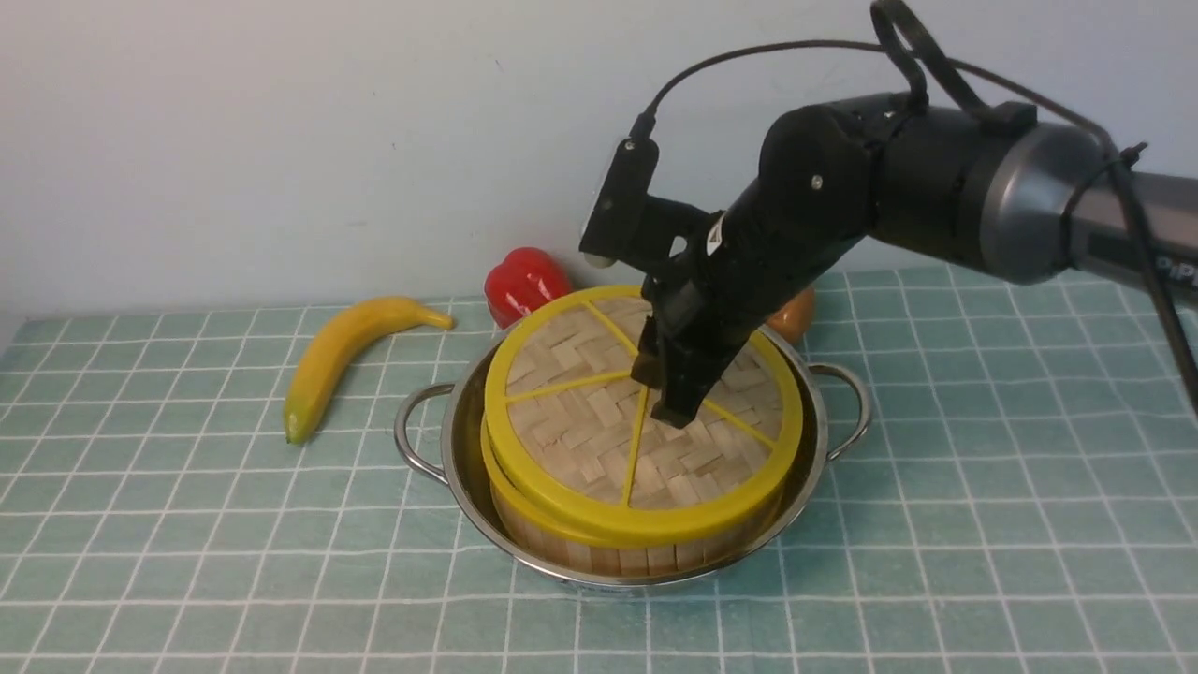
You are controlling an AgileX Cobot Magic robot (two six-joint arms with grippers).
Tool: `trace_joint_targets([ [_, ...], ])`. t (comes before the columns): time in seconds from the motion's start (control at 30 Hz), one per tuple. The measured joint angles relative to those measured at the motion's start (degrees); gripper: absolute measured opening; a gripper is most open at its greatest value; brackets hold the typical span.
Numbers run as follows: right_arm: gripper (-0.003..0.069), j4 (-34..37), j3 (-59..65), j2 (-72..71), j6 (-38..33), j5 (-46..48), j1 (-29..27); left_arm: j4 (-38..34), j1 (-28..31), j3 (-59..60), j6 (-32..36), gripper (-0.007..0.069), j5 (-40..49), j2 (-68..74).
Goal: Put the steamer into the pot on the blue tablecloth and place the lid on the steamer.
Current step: 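Place the bamboo steamer lid onto the steamer basket in the pot with the right gripper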
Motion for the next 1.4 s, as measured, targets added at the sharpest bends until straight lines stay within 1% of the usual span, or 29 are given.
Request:
trace_joint_targets([
  [0.17,0.0147,-0.66,-1.84,0.00,-0.47,1.50,1.10,0.00,0.00,0.00,0.00,0.0223,0.00,0.00],
  [0.43,0.0146,-2.52,-2.33,0.24,-0.46,1.46,1.16,0.00,0.00,0.00,0.00,0.0230,0.00,0.00],
  [0.93,0.0146,-2.51,-2.40,2.81,-0.52,0.16,1.16,0.00,0.00,0.00,0.00,0.0243,0.00,0.00],
  [1.1,0.0146,-2.71,-2.56,2.86,-1.61,0.03,1.27,0.00,0.00,0.00,0.00,0.0243,0.00,0.00],
  [1.4,0.0146,-3.02,-6.78,3.50,-1.81,4.69,1.38,0.00,0.00,0.00,0.00,0.0243,0.00,0.00],
])
